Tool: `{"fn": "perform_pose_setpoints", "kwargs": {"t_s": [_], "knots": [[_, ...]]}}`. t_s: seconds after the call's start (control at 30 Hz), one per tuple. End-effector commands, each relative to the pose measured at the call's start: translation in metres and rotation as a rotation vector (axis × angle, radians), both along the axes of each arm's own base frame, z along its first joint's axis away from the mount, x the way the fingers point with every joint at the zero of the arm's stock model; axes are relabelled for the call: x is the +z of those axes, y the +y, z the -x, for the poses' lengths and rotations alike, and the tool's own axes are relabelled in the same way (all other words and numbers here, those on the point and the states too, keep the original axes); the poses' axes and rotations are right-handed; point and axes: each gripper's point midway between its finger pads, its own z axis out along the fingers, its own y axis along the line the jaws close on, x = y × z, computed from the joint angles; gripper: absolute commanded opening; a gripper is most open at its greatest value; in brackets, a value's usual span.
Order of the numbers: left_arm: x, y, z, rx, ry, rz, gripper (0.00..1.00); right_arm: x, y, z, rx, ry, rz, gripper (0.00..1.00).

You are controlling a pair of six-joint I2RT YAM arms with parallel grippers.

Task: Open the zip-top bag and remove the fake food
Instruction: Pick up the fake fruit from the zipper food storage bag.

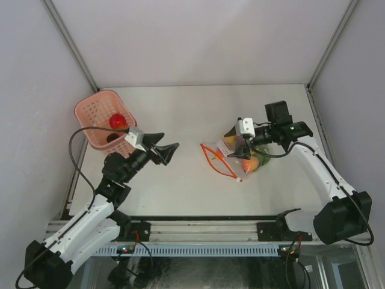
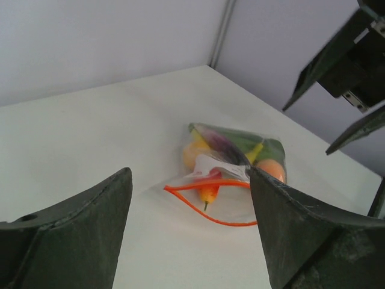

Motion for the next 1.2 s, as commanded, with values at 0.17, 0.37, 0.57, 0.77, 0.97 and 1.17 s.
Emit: {"fn": "perform_pose_setpoints", "kwargs": {"t_s": [0.17,0.37,0.57,0.77,0.97,1.17], "knots": [[-0.039,-0.046,0.022,-0.077,-0.236,-0.127,0.60,-0.041,0.027,-0.018,-0.214,0.114,0.084,0.70],[-0.064,-0.075,0.023,-0.113,-0.275,-0.192,0.55,-0.065,0.027,-0.038,-0.396,0.217,0.130,0.70],[-0.089,-0.100,0.020,-0.140,-0.278,-0.234,0.55,-0.081,0.031,-0.040,-0.451,0.267,0.172,0.69],[-0.108,-0.116,0.020,-0.153,-0.263,-0.245,0.55,-0.091,0.037,-0.043,-0.487,0.278,0.209,0.65],[-0.126,-0.129,0.016,-0.157,-0.238,-0.273,0.56,-0.105,0.039,-0.047,-0.525,0.272,0.260,0.63],[-0.137,-0.131,0.009,-0.133,-0.216,-0.292,0.56,-0.116,0.040,-0.052,-0.569,0.255,0.319,0.59]]}}
